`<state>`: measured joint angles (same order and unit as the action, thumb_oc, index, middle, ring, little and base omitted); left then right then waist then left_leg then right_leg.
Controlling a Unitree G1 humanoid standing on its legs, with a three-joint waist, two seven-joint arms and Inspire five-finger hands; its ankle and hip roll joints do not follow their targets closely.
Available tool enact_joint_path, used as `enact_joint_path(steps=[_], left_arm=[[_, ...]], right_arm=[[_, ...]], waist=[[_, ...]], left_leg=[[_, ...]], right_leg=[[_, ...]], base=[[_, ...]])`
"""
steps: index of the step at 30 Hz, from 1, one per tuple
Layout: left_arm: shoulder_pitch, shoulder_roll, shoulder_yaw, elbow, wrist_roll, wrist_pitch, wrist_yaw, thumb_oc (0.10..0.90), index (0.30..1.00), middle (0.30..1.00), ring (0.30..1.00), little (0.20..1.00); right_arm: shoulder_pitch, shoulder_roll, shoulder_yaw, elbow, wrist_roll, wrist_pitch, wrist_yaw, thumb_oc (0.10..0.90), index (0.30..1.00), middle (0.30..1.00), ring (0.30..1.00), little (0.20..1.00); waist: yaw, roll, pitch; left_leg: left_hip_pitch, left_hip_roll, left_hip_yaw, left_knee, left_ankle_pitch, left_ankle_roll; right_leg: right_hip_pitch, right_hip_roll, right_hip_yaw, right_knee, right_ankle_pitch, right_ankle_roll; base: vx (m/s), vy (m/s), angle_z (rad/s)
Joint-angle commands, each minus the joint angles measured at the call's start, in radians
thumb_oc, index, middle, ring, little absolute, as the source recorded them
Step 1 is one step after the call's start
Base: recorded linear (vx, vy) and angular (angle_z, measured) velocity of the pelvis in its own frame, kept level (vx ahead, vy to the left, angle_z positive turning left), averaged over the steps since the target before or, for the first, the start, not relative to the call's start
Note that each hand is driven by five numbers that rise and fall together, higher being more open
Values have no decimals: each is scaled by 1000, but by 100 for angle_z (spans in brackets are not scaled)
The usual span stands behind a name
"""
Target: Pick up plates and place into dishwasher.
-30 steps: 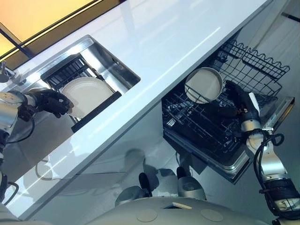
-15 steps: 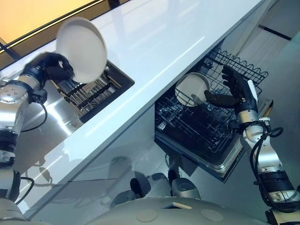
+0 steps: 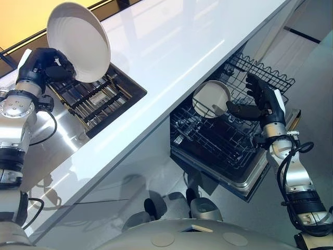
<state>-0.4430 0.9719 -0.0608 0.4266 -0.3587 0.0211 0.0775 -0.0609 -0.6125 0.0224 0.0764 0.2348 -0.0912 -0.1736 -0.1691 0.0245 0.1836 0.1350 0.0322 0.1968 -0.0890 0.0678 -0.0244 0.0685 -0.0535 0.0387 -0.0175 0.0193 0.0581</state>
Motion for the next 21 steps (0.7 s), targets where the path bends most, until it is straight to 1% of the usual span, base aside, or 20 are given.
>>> enact_joint_path(steps=[1,3,5,6,7,8,9,11,13,16,18,19,21], left_arm=[[-59,68,143,-155,176,-225,204,100,300,300,300,200],[-52,65,149,-221,245,-242,285,100,300,300,300,200],[-61,41,140,-272,343,-247,364,100,300,300,300,200],[-64,33,136,-287,362,-245,384,100,300,300,300,200],[-65,22,131,-305,383,-242,401,100,300,300,300,200],[-67,6,126,-324,412,-230,410,100,300,300,300,200],[-74,-14,113,-348,426,-214,421,100,300,300,300,200],[-74,-44,97,-371,475,-196,440,100,300,300,300,200],[-79,-57,81,-381,491,-187,446,100,300,300,300,200],[-98,-83,44,-377,521,-175,449,100,300,300,300,200],[-114,-96,14,-366,545,-173,452,100,300,300,300,200],[-125,-108,-8,-359,568,-176,454,100,300,300,300,200],[-138,-117,-34,-353,587,-175,462,100,300,300,300,200]], right_arm=[[-150,-82,-27,-196,0,-213,-64,800,900,900,900,900],[-195,-91,-31,-254,19,-227,-80,800,900,900,900,900],[-247,-86,-24,-285,5,-243,-105,800,900,900,900,900],[-257,-85,-23,-296,1,-251,-110,800,900,900,900,900],[-269,-83,-24,-312,-1,-244,-111,800,900,900,900,900],[-280,-81,-25,-328,3,-231,-105,800,900,900,900,900],[-293,-81,-25,-351,34,-225,-88,800,900,900,900,900],[-309,-69,-22,-381,61,-223,-52,800,900,900,900,900],[-329,-64,-10,-400,84,-228,-32,800,900,900,900,900],[-370,-42,21,-424,106,-214,-3,800,900,900,900,900],[-397,-26,49,-435,150,-191,31,800,900,900,900,900],[-412,-10,71,-438,182,-165,63,800,900,900,900,900],[-427,3,96,-437,226,-140,89,800,900,900,900,900]], waist=[[13,44,-79],[19,41,-79],[23,37,-80],[23,36,-80],[24,33,-81],[24,31,-83],[22,28,-85],[23,24,-89],[25,22,-91],[30,19,-97],[34,17,-101],[38,15,-105],[40,13,-107]], left_leg=[[-7,-81,-45,36,-104,48],[-8,-81,-51,35,-104,48],[-7,-79,-58,32,-102,45],[-7,-78,-60,31,-101,44],[-6,-77,-61,29,-100,43],[-5,-76,-64,26,-99,41],[-4,-75,-65,23,-96,40],[-3,-71,-64,23,-95,38],[-4,-70,-65,27,-94,38],[-2,-67,-67,29,-96,38],[-1,-66,-68,29,-95,37],[-1,-65,-70,28,-93,36],[0,-65,-71,27,-91,35]], right_leg=[[-20,90,-85,70,-67,15],[-20,93,-85,76,-72,11],[-20,94,-89,84,-79,10],[-20,94,-90,86,-81,9],[-20,94,-92,89,-83,9],[-20,95,-94,94,-87,8],[-21,96,-95,98,-90,7],[-22,95,-99,107,-96,6],[-22,95,-100,114,-99,6],[-20,93,-103,121,-103,5],[-18,91,-105,122,-104,5],[-16,90,-106,119,-104,5],[-14,89,-109,116,-101,4]], base=[[0,0,0],[-16,-12,1],[-16,-12,1],[0,0,0],[0,0,0],[0,0,0],[-28,-17,7],[-23,-16,6],[0,0,0],[0,0,0],[-8,-12,5],[-6,-10,7],[-6,-4,18]])
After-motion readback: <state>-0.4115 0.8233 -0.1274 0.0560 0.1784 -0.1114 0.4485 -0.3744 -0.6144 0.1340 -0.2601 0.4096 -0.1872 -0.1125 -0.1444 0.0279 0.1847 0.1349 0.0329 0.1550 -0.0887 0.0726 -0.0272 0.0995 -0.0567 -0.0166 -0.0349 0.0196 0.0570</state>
